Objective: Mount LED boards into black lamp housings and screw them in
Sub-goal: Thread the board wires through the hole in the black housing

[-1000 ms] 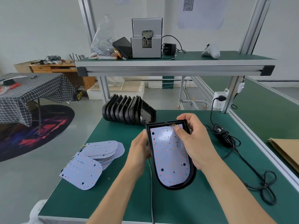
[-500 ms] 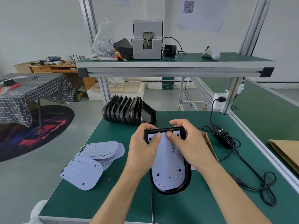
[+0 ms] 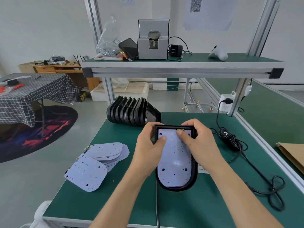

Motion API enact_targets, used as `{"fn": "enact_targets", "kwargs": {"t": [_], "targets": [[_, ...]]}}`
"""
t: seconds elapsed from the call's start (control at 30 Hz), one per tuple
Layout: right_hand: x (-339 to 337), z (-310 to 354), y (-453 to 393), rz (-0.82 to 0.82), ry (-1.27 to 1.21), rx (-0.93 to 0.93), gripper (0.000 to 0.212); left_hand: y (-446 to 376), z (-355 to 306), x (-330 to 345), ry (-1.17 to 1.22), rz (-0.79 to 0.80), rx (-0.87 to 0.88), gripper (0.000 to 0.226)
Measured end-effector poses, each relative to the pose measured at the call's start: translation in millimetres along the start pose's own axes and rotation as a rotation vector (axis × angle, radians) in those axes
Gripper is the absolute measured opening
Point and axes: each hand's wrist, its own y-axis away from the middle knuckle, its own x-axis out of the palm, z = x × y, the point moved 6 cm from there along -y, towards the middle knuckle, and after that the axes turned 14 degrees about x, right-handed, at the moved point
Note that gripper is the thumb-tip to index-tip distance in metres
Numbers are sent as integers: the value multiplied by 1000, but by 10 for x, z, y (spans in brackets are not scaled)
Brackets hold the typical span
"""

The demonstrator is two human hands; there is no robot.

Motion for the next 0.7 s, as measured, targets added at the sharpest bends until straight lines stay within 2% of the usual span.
{"fn": "enact_targets", "kwargs": {"t": [0.23,0.33,0.37,0.43,0.53,0.6,0.7], "targets": [[24,-58,1,-43,-15,-18,15,7,-22,2,-62,-13,7,35],[-31,-159,-62,-22,-99,30,15,95,-15,47,260,9,-47,45],[-56,-230,-92,-11,-167,77,16,136,2,33,359,-22,-70,50],[-103,-354,-130,5,-338,196,15,202,47,-45,413,-133,-96,52],[-61,-474,-132,67,-634,318,1,234,79,-80,222,-182,-55,36],[35,-566,-118,159,-777,386,16,222,15,-32,-20,-107,48,33],[221,-677,-128,319,-977,515,48,101,-48,73,-592,79,226,48]]}}
